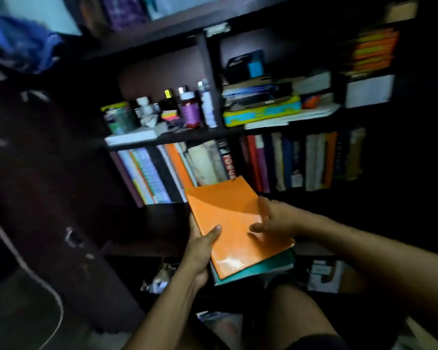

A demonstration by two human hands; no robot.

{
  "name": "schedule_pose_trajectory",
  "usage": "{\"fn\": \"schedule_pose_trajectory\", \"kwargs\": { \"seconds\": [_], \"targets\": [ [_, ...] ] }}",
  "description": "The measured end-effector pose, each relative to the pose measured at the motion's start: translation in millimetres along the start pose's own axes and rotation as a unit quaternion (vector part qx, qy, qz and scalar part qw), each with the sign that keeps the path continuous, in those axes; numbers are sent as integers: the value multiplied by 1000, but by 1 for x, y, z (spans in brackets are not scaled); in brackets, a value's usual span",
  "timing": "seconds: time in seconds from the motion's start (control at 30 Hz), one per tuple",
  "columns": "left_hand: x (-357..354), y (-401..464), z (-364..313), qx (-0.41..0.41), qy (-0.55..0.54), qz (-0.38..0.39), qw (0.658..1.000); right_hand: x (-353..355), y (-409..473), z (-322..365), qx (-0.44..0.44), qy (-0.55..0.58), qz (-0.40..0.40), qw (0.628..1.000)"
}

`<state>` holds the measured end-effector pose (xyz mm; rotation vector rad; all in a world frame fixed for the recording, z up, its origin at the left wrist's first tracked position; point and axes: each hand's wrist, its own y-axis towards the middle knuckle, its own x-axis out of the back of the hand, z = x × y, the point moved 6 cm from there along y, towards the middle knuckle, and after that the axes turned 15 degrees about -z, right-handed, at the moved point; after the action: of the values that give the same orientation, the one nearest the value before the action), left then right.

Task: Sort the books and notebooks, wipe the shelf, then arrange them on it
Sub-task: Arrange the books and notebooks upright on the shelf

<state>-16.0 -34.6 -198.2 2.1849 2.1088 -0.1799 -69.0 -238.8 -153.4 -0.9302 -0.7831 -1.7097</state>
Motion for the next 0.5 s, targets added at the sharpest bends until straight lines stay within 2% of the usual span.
{"fn": "schedule_pose_trajectory", "kwargs": {
  "seconds": [0.2, 0.33, 0.43, 0.5],
  "targets": [
    [81, 50, 3, 8, 75, -133, 988, -69, 50, 64, 84, 12, 51, 995],
    [113, 65, 12, 37, 180, -157, 970, -95, 68, 93, 147, -28, 103, 983],
    [119, 67, 11, -5, 269, -177, 947, -101, 83, 98, 168, -75, 131, 974],
    [117, 70, 8, -23, 305, -159, 939, -101, 91, 91, 166, -124, 152, 966]
  ]
}}
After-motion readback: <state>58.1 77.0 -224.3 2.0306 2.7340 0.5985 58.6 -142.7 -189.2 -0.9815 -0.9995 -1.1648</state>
